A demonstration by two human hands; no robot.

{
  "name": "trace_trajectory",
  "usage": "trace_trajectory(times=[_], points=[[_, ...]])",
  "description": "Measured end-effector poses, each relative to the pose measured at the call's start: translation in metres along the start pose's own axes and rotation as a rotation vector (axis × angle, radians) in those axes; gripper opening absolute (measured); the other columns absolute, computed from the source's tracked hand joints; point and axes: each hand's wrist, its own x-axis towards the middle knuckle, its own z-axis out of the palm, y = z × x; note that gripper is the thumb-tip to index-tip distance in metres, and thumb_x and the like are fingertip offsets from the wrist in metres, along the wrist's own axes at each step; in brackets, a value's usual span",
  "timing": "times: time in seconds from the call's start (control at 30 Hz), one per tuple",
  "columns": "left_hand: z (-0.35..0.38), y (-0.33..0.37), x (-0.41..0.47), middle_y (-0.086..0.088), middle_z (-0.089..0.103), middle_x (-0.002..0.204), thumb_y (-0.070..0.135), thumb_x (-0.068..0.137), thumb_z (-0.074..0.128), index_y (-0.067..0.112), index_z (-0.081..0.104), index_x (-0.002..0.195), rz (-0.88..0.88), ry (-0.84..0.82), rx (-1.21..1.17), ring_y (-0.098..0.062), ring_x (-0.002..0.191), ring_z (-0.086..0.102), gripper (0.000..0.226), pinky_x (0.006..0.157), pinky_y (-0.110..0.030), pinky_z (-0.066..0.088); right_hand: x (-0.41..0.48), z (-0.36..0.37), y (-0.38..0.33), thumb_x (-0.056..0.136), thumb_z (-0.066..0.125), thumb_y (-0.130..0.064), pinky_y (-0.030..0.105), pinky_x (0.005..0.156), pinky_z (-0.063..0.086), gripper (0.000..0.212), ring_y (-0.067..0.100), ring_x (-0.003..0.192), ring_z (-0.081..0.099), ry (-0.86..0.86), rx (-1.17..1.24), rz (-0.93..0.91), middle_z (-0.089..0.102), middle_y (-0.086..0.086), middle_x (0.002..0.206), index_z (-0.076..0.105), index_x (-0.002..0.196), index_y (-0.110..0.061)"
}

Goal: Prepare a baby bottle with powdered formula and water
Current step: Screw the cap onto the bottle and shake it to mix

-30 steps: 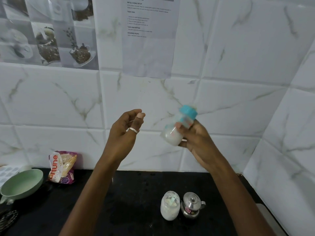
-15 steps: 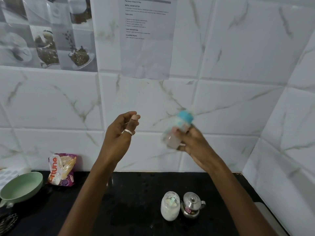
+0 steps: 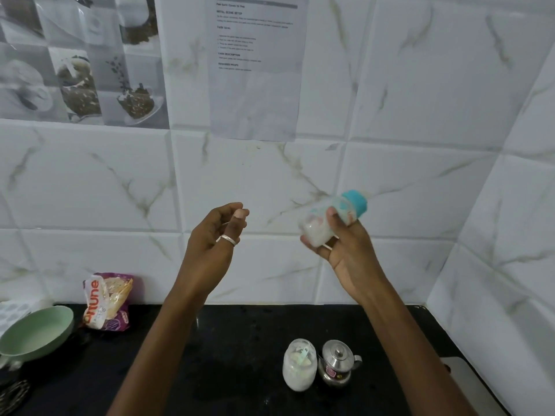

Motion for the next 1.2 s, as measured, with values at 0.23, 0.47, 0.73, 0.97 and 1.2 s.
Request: trace_trajectory(times=[0.23,0.47,0.73,0.97,1.2], points=[[0.001,0.0,-0.001,0.019,0.073,0.119,0.061,0.09,0.055,0.037,0.066,0.123,-0.004,0.001,-0.003,-0.005,0.115,0.069,0.043,0.102,-0.038,0.056,-0.003,-0.005,-0.001,0.08,0.078,-0.035,0.051,0.091,0.06,0.058,0.031,0.117,0.07,-0.028,-0.153,0.05,0.068,0.014,0.128,0.058,0.13,-0.014],[0.003,0.001,0.0,0.019,0.074,0.117,0.059,0.089,0.055,0.034,0.067,0.123,0.004,0.008,-0.011,-0.004,0.113,0.07,0.044,0.102,-0.039,0.056,-0.007,-0.009,0.007,0.082,0.082,-0.031,0.046,0.091,0.06,0.055,0.026,0.114,0.071,-0.13,-0.402,0.074,0.068,0.015,0.129,0.058,0.129,-0.016],[0.004,-0.001,0.001,0.02,0.074,0.118,0.06,0.089,0.055,0.035,0.067,0.122,0.0,0.0,0.005,-0.005,0.115,0.069,0.043,0.104,-0.04,0.056,-0.006,-0.009,0.001,0.077,0.076,-0.034,0.043,0.089,0.061,0.055,0.024,0.116,0.07,-0.091,-0.43,0.066,0.068,0.012,0.128,0.059,0.127,-0.019],[0.004,-0.001,0.001,0.019,0.074,0.118,0.06,0.089,0.055,0.036,0.067,0.121,0.002,-0.005,0.006,-0.006,0.115,0.069,0.042,0.103,-0.041,0.056,0.001,-0.009,-0.009,0.081,0.073,-0.034,0.053,0.094,0.059,0.052,0.029,0.113,0.072,0.029,-0.204,-0.028,0.069,0.016,0.125,0.057,0.127,-0.016],[0.007,0.003,0.001,0.016,0.074,0.119,0.06,0.089,0.054,0.033,0.066,0.125,0.012,-0.017,0.012,-0.005,0.114,0.069,0.047,0.101,-0.038,0.057,0.002,-0.014,-0.016,0.083,0.071,-0.031,0.055,0.092,0.059,0.051,0.031,0.115,0.07,0.121,0.033,-0.108,0.068,0.011,0.125,0.056,0.129,-0.015]])
